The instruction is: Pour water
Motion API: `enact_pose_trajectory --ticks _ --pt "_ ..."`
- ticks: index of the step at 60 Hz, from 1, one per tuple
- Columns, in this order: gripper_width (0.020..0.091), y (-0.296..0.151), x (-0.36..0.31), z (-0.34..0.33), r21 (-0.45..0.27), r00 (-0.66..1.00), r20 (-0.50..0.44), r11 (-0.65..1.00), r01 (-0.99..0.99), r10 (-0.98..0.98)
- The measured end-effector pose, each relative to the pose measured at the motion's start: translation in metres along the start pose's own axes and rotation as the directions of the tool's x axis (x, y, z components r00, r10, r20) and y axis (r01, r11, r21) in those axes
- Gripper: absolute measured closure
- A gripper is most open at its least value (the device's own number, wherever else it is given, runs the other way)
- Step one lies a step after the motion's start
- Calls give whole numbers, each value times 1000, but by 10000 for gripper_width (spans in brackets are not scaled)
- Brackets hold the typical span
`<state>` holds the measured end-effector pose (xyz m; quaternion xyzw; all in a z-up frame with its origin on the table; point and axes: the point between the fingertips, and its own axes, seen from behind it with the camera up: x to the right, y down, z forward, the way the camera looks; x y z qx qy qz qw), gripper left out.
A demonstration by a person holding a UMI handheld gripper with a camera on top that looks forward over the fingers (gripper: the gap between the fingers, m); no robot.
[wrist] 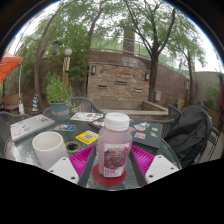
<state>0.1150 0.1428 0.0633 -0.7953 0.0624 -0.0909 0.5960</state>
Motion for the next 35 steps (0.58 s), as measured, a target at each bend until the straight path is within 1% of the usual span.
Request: enact_pose_trajectory --ticks 3,7,11,16,24,31,35 --pt "354 -2 -4 -4 0 1000 7 1000 -10 10" --pt "335 -4 -3 -22 -15 1000 13 1000 -26 26" --pt "309 -2 -3 -39 -36 1000 -8 999 -22 22" --pt "305 -5 -4 -70 -48 999 -33 999 -7 5" --pt "306 -10 -18 -130 -32 999 -41 999 18 -19" --pt "298 -6 -25 -183 -8 998 -61 1000 16 -17" --pt "298 2 -31 -212 -11 998 -64 1000 -4 4"
